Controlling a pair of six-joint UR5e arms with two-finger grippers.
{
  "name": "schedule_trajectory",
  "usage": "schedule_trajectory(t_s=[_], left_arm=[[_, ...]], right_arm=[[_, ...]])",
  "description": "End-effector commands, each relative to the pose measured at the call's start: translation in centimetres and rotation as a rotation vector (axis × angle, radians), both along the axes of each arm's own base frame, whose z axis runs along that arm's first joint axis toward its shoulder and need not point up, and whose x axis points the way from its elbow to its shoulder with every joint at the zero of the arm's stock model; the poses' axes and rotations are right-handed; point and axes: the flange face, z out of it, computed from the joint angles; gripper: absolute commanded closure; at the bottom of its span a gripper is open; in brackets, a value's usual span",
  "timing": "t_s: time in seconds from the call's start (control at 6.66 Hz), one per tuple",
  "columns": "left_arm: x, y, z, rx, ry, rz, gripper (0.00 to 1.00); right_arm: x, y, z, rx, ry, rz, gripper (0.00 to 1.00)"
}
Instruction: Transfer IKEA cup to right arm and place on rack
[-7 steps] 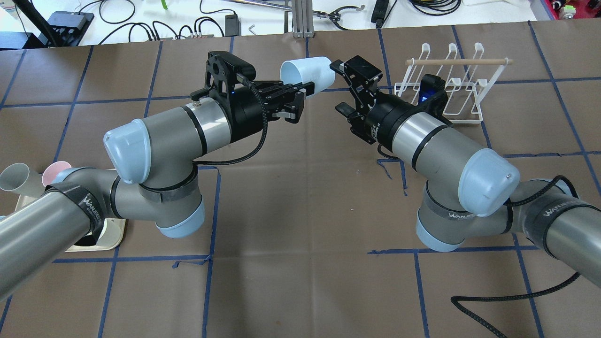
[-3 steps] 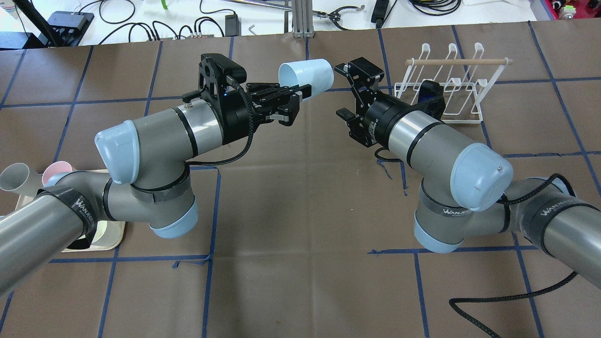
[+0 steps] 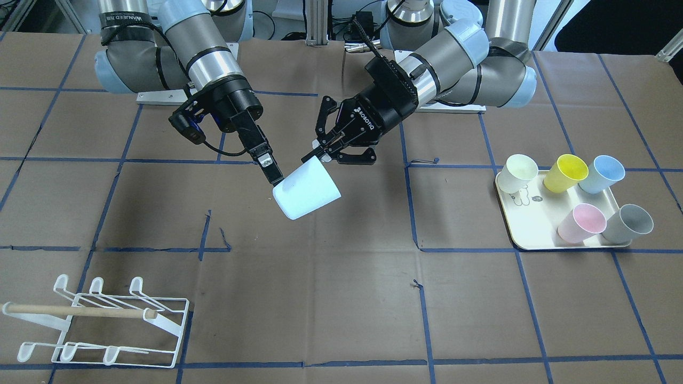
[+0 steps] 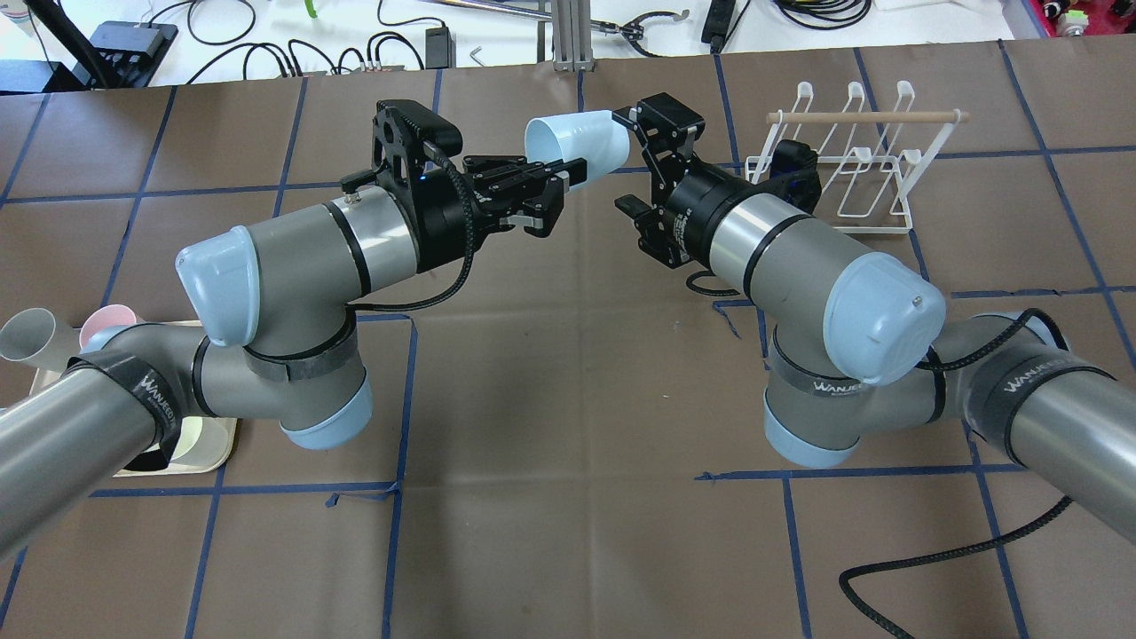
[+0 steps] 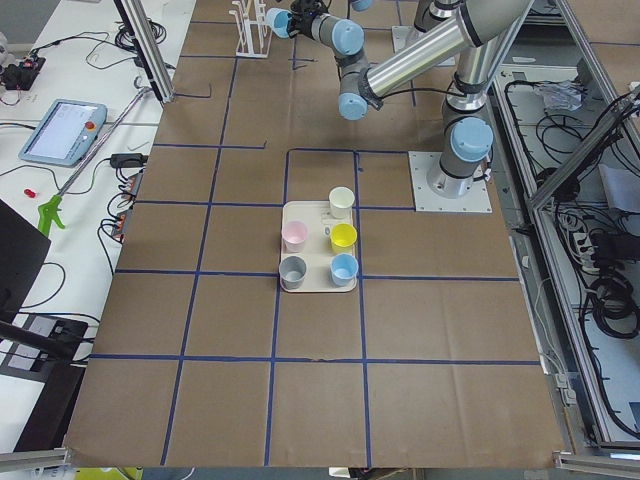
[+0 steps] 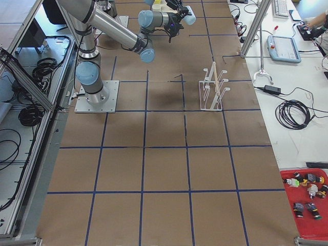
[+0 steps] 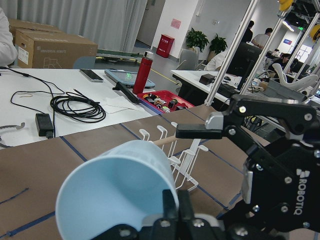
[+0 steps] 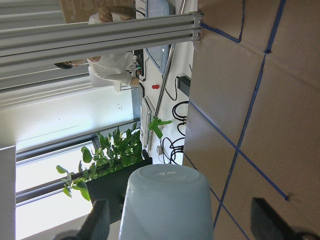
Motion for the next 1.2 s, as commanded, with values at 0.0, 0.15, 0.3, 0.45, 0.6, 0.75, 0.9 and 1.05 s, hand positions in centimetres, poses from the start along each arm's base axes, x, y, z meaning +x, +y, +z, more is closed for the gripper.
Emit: schedule_trajectory(t_s=[0.0,0.15,0.3,0.45,0.6,0.75,0.9,1.05], left_arm=[[0.0,0.0,0.0,0.000,0.001,0.000,1.00],[0.0,0.0,0.0,0.000,0.001,0.000,1.00],[0.0,0.0,0.0,0.001,0.001,0.002,1.00],[0.0,0.0,0.0,0.001,0.001,0.002,0.99],[0.0,0.0,0.0,0.001,0.001,0.002,0.99],[0.0,0.0,0.0,0.001,0.001,0.002,0.99],[0.0,0.0,0.0,0.001,0.000,0.004,0.99],[0.0,0.0,0.1,0.000,0.001,0.002,0.99]], right_arm=[[0.6,-0.4,0.3,0.007,-0.002,-0.002,0.01],[1.4,-0.8,0.3,0.019,0.001,0.009,0.01],[2.0,-1.1,-0.3,0.031,0.004,0.021,0.01],[2.3,-1.7,-0.1,0.023,0.002,0.024,0.00],[3.1,-2.4,-0.2,0.029,0.004,0.036,0.00],[3.4,-3.0,-0.1,0.023,0.003,0.039,0.00],[3.6,-3.2,0.0,0.020,0.002,0.042,0.00],[3.6,-3.2,0.0,0.022,0.002,0.042,0.01]])
